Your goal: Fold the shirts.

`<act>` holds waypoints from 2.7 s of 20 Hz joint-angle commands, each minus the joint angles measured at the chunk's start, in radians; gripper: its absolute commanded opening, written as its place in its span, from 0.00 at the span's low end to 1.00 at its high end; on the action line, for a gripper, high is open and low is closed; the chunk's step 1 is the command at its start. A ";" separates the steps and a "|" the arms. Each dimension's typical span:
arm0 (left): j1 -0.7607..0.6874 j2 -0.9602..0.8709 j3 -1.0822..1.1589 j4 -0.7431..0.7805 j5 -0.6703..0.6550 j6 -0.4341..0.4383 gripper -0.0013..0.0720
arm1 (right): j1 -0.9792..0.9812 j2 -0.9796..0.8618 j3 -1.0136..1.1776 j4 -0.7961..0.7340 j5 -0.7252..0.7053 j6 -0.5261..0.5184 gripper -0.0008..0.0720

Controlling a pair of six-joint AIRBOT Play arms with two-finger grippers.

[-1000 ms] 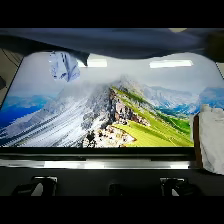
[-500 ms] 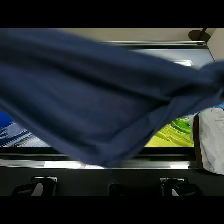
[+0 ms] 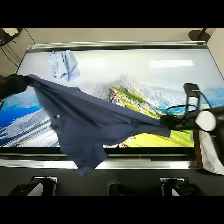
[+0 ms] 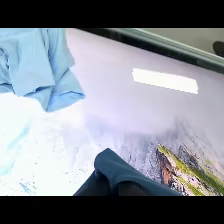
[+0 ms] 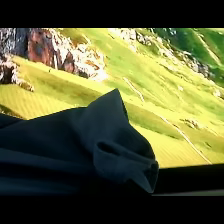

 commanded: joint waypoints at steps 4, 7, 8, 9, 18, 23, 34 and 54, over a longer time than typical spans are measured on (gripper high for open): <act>-0.112 -0.458 0.142 -0.027 0.229 0.020 0.06 | -0.002 -0.426 -0.031 0.020 -0.593 0.351 0.10; -0.114 -0.563 0.229 -0.027 0.143 0.002 0.75 | -0.002 -0.524 0.068 0.028 -0.668 0.387 0.93; -0.101 -0.565 0.246 -0.027 0.083 0.000 1.00 | -0.009 -0.522 0.113 -0.010 -0.653 0.344 0.95; -0.076 -0.558 0.271 -0.021 -0.013 -0.001 1.00 | -0.034 -0.516 0.172 -0.010 -0.602 0.294 0.96; 0.244 -0.381 -0.098 -0.002 -0.671 0.020 0.91 | -0.445 -0.526 0.304 0.310 0.050 -0.299 0.85; 0.259 -0.294 -0.443 -0.030 -0.523 0.083 0.91 | -0.435 -0.534 0.151 0.415 0.024 -0.373 0.86; 0.149 -0.319 -0.508 -0.148 -0.162 0.029 0.34 | -0.285 -0.595 0.080 0.463 -0.228 -0.465 0.97; 0.153 0.084 0.859 -0.021 -0.021 -0.143 0.06 | -0.157 0.179 0.541 0.103 -0.609 -0.436 0.07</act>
